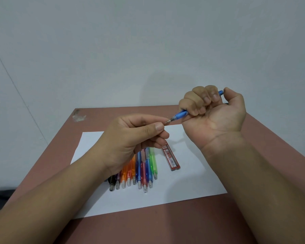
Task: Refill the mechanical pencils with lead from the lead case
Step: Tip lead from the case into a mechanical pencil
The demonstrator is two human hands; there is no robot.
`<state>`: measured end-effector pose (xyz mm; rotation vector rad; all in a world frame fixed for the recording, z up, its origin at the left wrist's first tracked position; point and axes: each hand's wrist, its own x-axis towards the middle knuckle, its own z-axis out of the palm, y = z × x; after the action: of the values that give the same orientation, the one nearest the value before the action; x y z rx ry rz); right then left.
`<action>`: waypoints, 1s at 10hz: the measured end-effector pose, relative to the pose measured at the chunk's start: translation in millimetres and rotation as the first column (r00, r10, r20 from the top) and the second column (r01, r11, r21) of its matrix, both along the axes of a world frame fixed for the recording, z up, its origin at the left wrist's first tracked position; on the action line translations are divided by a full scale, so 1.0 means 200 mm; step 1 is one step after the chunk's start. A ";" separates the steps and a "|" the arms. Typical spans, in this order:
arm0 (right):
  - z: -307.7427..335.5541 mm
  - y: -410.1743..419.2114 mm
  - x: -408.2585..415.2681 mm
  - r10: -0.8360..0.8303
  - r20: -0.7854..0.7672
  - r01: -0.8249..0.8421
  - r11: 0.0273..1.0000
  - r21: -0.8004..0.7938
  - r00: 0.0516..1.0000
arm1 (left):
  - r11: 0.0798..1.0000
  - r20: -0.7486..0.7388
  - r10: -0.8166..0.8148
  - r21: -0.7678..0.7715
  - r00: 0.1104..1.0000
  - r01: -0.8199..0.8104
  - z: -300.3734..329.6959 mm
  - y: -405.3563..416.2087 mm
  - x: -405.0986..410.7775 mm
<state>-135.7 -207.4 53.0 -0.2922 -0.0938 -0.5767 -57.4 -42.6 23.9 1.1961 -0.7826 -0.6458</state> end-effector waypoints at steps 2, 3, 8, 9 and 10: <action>-0.01 0.01 0.00 0.017 -0.001 -0.017 1.000 -0.013 1.000 | 1.000 0.014 0.011 -0.003 1.000 -0.011 0.01 0.00 0.00; -0.01 0.01 0.00 0.020 -0.001 -0.020 1.000 -0.013 1.000 | 1.000 0.018 0.013 -0.007 1.000 -0.013 0.01 0.00 -0.01; -0.01 0.03 0.01 0.020 -0.019 -0.021 0.998 -0.057 1.000 | 0.996 0.060 0.083 0.026 0.995 -0.085 0.00 -0.01 0.00; -0.02 0.03 0.03 0.030 -0.029 -0.033 0.994 -0.105 0.999 | 0.993 0.068 0.111 0.042 0.992 -0.114 -0.01 -0.01 0.01; -0.03 0.02 0.05 0.029 -0.038 -0.035 0.988 -0.149 0.999 | 0.987 0.082 0.142 0.063 0.986 -0.148 -0.01 -0.01 0.02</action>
<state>-126.2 -202.6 47.7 -0.4457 -0.1071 -0.5331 -54.3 -45.0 21.0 1.3347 -0.7352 -0.5122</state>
